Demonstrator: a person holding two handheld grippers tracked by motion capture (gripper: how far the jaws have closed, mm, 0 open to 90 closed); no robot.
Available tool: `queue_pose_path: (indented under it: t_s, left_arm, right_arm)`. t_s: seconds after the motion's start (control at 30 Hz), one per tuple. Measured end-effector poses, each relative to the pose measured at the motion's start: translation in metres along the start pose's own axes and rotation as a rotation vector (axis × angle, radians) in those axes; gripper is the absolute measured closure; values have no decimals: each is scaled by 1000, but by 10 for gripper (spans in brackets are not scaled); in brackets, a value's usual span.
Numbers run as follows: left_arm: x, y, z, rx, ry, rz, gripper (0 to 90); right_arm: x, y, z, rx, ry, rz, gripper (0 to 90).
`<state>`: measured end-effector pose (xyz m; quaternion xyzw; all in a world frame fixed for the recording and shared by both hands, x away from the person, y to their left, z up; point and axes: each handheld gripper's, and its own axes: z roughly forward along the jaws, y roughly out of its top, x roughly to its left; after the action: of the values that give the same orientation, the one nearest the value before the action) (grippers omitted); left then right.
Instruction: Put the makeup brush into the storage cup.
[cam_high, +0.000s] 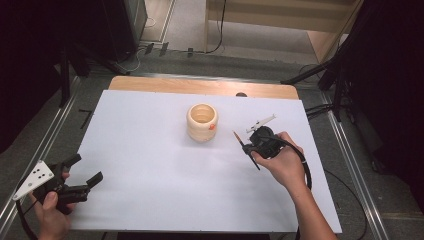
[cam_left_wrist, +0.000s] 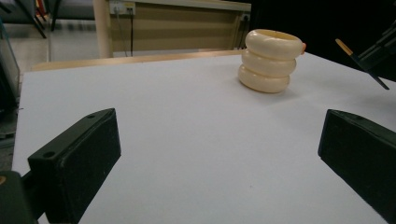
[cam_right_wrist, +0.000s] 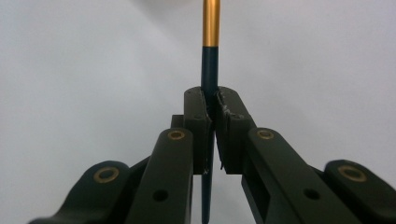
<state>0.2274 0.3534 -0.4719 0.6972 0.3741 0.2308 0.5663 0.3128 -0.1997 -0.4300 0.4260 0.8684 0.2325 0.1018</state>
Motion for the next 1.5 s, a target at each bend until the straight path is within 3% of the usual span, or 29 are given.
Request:
queue_pose_path:
  t_s: [0.5, 0.8, 1.13, 1.17, 1.4, 1.5]
  left_arm:
    - [0, 0, 0, 0, 1, 2, 0]
    - [0, 0, 0, 0, 1, 1, 0]
    - [0, 0, 0, 0, 1, 2, 0]
    - [0, 0, 0, 0, 0, 3, 0]
    - [0, 0, 0, 0, 0, 4, 0]
    - [0, 0, 0, 0, -1, 3, 0]
  right_arm:
    - [3, 4, -9, -176, 43, 2, 846]
    - [3, 7, -16, -318, 76, 42, 845]
    - [7, 12, -18, -429, 78, 41, 845]
    - [7, 13, -19, -468, 83, 45, 845]
    - [8, 15, -22, -536, 82, 50, 845]
    - [6, 15, -22, -589, 80, 63, 845]
